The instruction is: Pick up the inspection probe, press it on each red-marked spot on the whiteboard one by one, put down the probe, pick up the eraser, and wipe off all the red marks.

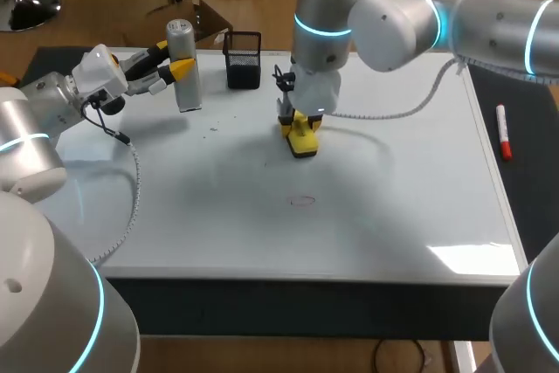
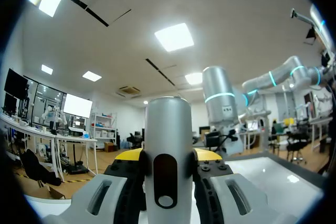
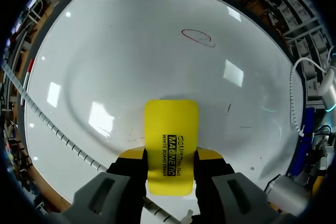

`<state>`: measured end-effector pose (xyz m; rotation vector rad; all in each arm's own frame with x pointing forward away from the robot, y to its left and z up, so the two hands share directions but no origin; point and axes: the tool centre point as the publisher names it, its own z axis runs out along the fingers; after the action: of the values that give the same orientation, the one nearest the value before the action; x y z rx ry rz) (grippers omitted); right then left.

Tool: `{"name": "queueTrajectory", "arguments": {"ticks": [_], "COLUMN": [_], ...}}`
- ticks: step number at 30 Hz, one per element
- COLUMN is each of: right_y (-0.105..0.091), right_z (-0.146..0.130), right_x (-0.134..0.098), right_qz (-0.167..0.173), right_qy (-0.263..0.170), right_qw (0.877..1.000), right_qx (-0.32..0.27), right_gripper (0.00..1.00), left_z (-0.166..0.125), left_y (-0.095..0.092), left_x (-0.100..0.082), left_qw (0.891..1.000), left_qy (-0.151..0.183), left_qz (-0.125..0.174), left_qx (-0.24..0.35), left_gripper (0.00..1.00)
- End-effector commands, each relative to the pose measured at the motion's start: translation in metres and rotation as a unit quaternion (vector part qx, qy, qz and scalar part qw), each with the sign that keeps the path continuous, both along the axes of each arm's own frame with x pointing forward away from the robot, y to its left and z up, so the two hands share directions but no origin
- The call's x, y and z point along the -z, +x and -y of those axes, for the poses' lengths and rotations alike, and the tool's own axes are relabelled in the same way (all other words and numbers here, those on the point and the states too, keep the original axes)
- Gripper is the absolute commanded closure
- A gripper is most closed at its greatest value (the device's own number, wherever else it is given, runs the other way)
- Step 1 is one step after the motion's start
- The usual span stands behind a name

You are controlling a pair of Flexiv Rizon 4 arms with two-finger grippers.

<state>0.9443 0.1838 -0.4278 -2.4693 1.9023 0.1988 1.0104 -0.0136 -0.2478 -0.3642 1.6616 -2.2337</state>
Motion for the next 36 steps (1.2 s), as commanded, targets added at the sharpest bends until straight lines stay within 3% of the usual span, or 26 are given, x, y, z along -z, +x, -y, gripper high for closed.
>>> {"name": "queueTrajectory", "arguments": {"ticks": [1, 9, 22, 36], "right_y": [0.002, 0.001, 0.003, 0.010], "right_z": [0.004, 0.017, 0.061, 0.078], "right_x": [0.006, 0.016, 0.029, 0.009], "right_qz": [-0.002, -0.008, -0.023, 0.000], "right_qy": [0.000, -0.005, -0.027, -0.034], "right_qw": [1.000, 1.000, 0.998, 0.997], "right_qx": [0.002, 0.011, 0.046, 0.069], "right_gripper": [1.00, 1.00, 1.00, 1.00], "left_z": [0.001, 0.001, 0.001, 0.001], "left_y": [-0.001, -0.001, -0.001, -0.001], "left_x": [-0.001, -0.001, -0.001, -0.001], "left_qw": [1.000, 1.000, 1.000, 1.000], "left_qy": [0.000, 0.000, 0.000, 0.000], "left_qz": [0.001, 0.001, 0.001, 0.001], "left_qx": [-0.003, -0.003, -0.003, -0.003], "left_gripper": [1.00, 1.00, 1.00, 1.00]}}
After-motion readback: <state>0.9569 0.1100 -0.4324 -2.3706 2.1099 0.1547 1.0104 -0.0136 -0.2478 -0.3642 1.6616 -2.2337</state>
